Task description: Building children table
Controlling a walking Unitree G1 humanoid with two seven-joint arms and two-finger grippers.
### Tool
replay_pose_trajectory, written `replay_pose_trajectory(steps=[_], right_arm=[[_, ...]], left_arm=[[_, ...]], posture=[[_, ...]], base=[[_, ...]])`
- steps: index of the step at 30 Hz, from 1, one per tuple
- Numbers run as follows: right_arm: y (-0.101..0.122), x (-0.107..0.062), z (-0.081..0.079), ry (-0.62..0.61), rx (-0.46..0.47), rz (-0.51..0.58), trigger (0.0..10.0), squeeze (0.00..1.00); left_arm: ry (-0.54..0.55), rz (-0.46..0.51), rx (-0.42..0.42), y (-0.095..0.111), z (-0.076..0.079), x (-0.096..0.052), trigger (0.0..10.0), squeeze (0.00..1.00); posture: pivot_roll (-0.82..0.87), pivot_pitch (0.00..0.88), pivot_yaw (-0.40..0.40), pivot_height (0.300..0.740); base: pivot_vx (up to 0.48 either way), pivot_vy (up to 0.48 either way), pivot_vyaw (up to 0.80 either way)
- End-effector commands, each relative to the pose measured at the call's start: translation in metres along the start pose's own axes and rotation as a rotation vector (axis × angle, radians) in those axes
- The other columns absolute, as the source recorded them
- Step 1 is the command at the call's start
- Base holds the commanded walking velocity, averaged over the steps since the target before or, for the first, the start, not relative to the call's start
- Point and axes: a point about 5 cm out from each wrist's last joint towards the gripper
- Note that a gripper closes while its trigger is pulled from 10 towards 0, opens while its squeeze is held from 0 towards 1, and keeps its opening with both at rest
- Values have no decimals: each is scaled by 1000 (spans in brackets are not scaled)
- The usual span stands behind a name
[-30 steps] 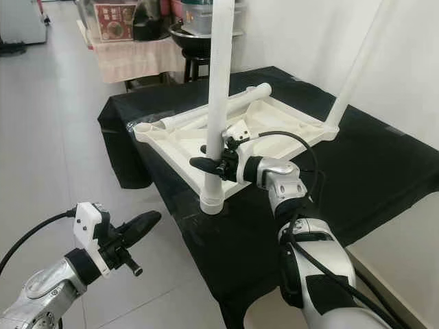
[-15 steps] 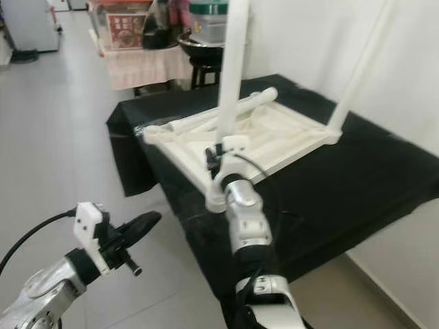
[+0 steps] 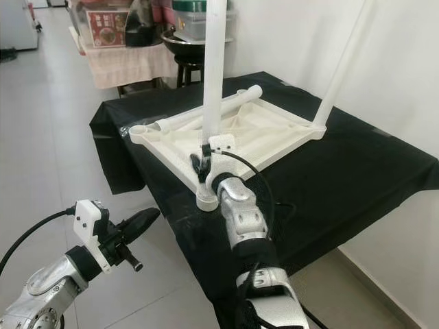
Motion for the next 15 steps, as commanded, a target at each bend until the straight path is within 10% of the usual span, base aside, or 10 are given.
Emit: replay_pose_trajectory(steps=[1,2,3,15], right_arm=[[12,5,-4,108,-7,16,10000,1000],[22,6,-3,212,-48,27,10000,604],[32,7,-2,329,-90,23,10000,0],[56,5,-2,693,-201,-56,10000,0]], left_arm=[[-10,-8,-4,-2,0,2,10000,0],[-11,-7,-4,-2,1,2,10000,0],[-10,-5,-5,-1,1,2,10000,0],[-5,-6,-5,0,3,0,10000,0]], posture=[[-21,0,-41,740],[-17,0,-42,740],[-16,0,-41,740],[17,0,-43,740]], base=[[0,0,0],[0,0,0],[0,0,0],[0,0,0]])
Point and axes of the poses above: a point about 5 cm out from each wrist's last joint towards the gripper, its own x axis pointing out of the wrist towards the gripper, its own y axis along the axis of the wrist's last joint, z = x × y, and after that the axes turned 9 degrees about x, right-handed
